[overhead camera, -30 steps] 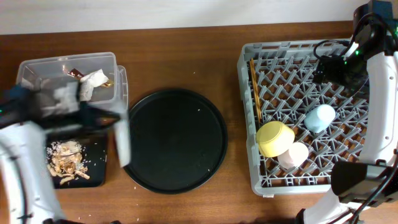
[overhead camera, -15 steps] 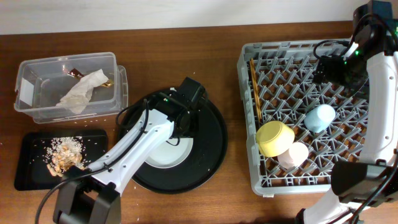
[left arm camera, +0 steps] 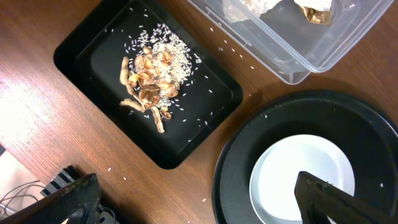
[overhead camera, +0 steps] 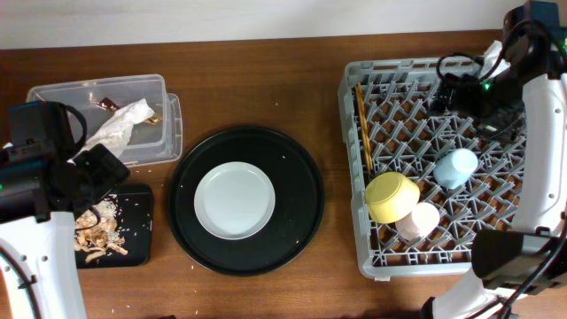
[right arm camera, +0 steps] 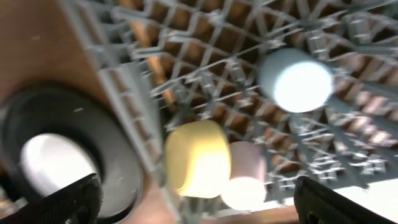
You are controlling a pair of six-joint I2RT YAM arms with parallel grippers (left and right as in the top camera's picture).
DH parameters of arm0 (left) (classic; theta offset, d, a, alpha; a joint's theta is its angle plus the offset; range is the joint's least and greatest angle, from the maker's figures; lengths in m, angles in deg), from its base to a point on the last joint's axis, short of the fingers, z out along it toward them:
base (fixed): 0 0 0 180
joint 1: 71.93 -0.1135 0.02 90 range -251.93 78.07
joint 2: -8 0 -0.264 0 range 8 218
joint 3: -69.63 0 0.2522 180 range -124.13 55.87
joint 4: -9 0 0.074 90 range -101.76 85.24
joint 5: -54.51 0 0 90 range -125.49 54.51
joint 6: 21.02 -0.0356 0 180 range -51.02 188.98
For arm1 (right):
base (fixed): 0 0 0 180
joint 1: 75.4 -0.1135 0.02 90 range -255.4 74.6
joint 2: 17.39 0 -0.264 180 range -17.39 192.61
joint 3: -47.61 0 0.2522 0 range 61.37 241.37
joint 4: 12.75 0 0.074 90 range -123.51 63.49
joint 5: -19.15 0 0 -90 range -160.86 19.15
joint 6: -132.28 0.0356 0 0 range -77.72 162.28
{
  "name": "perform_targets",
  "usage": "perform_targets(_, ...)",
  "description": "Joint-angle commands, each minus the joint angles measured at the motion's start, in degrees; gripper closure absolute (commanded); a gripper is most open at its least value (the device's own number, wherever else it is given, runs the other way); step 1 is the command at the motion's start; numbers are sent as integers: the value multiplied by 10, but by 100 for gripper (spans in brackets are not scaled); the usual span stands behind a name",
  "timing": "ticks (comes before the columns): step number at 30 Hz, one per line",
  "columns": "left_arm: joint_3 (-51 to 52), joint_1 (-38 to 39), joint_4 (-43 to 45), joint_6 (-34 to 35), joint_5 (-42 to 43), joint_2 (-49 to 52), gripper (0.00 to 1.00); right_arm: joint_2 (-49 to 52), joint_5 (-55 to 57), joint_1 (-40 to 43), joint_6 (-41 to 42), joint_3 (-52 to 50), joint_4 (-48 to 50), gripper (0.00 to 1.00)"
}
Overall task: Sort waste into correct bins and load items into the dishwasher rack
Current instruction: 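Reach the right gripper to the white plate rim and grasp it, then lift the plate with the right gripper and stand it upright in the rack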
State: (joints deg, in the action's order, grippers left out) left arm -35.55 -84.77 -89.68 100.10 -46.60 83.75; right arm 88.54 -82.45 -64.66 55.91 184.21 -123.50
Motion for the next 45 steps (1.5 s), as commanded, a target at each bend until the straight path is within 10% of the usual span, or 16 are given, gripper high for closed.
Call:
perform_targets(1, -2, -3, -2, -1, 4, -1, 1, -4, -312, -28, -99, 0, 1, 1)
perform_targets(7, -2, -3, -2, -1, 4, -1, 1, 3, 0, -428, 10, 0, 80, 1)
perform_targets(13, -2, -3, -2, -1, 4, -1, 1, 73, 124, -570, 85, -52, 161, 2)
perform_targets(22, -2, -3, -2, -1, 4, -1, 1, 245, 149, -564, 139, -156, 268, 37)
perform_targets(37, -2, -3, -2, -1, 4, -1, 1, 250, 87, -538, 156, -268, 372, 39)
perform_targets(43, -2, -3, -2, -1, 4, -1, 1, 249, 73, -527, 156, -219, 313, 93)
perform_targets(45, -2, -3, -2, -1, 4, -1, 1, 247, 73, -511, 154, -167, 266, 96)
